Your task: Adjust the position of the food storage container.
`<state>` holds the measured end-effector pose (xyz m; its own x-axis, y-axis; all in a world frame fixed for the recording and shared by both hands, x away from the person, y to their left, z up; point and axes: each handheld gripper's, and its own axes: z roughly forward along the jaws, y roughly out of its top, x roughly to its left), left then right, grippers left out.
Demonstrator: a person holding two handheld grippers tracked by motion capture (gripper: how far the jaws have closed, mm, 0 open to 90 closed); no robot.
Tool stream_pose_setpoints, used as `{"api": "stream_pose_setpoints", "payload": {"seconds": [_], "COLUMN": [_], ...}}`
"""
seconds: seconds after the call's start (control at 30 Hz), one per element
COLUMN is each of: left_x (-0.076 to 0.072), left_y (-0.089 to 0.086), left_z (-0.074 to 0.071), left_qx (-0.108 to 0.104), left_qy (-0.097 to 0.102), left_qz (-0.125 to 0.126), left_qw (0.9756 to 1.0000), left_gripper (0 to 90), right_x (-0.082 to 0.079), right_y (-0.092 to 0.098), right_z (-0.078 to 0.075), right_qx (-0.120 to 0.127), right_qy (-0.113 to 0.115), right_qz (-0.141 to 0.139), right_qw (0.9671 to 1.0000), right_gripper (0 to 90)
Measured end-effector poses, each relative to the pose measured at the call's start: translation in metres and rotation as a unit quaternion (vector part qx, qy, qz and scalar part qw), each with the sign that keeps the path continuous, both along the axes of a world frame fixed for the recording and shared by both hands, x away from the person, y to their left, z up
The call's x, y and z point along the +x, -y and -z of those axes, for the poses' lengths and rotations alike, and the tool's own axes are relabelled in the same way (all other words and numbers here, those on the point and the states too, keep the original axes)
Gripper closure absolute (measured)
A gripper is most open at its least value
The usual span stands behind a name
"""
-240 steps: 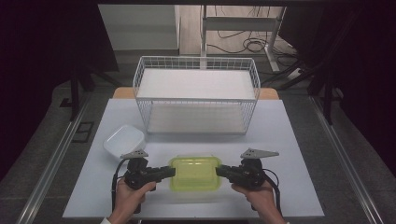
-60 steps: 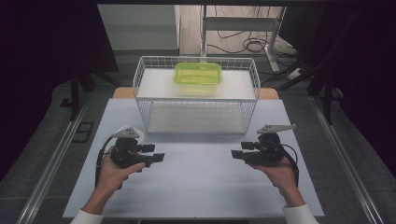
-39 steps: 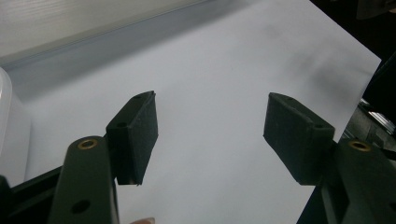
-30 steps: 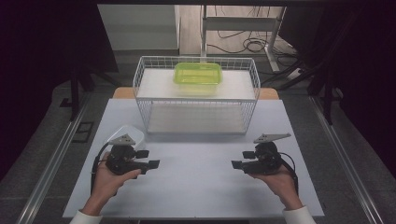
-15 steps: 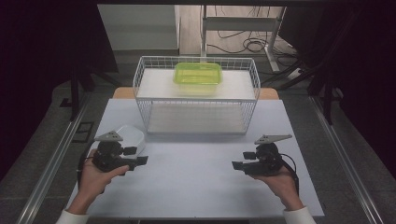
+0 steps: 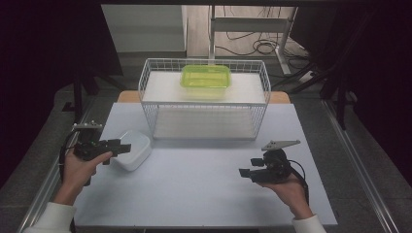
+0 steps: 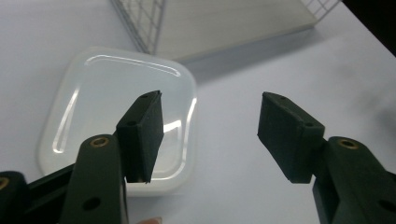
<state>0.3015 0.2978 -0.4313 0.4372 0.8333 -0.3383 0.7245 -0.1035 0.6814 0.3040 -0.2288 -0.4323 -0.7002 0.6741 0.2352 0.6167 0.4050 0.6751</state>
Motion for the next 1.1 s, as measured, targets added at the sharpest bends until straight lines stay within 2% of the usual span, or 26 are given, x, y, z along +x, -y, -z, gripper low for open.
{"api": "stream_pose_setpoints", "payload": {"seconds": [0.1,0.2,0.27,0.3,0.33,0.47,0.6,0.67,0.73,0.8,1.1], "left_x": [0.008,0.018,0.024,0.029,0.033,0.048,0.061,0.067,0.072,0.075,0.08], "left_y": [-0.004,-0.008,-0.011,-0.013,-0.015,-0.022,-0.029,-0.032,-0.034,-0.036,-0.041], "left_z": [0.002,0.004,0.006,0.008,0.01,0.016,0.017,0.018,0.02,0.023,0.04], "left_qx": [0.019,0.041,0.046,0.046,0.043,0.063,0.071,0.085,0.107,0.112,0.157], "left_qy": [0.005,0.001,-0.004,-0.008,-0.014,-0.032,-0.043,-0.048,-0.055,-0.063,-0.092], "left_qz": [-0.01,-0.019,-0.023,-0.028,-0.031,-0.044,-0.057,-0.063,-0.069,-0.071,-0.069], "left_qw": [0.9998,0.999,0.9986,0.9985,0.9985,0.9965,0.9949,0.9933,0.9903,0.9892,0.9808], "left_gripper": [41.2,42.0,43.9,48.0,48.0,67.5,79.8,84.3,87.3,89.3,89.8], "right_x": [0.0,0.0,0.0,0.0,0.0,0.001,0.002,0.002,0.002,0.003,0.003], "right_y": [0.001,0.001,0.001,0.001,0.001,0.003,0.004,0.005,0.006,0.007,0.008], "right_z": [0.0,0.0,0.0,0.0,0.0,0.001,0.001,0.001,0.002,0.002,0.003], "right_qx": [-0.001,0.0,-0.001,-0.001,-0.001,-0.001,-0.001,-0.002,-0.002,-0.003,-0.004], "right_qy": [0.0,0.001,0.0,0.0,0.0,-0.001,0.0,0.0,0.0,-0.001,-0.001], "right_qz": [0.001,0.001,0.001,0.002,0.002,0.005,0.006,0.006,0.007,0.009,0.01], "right_qw": [1.0,1.0,1.0,1.0,1.0,1.0,1.0,1.0,1.0,1.0,0.9999], "right_gripper": [32.5,32.5,32.5,32.5,32.5,32.5,32.5,32.5,32.5,32.5,32.5]}}
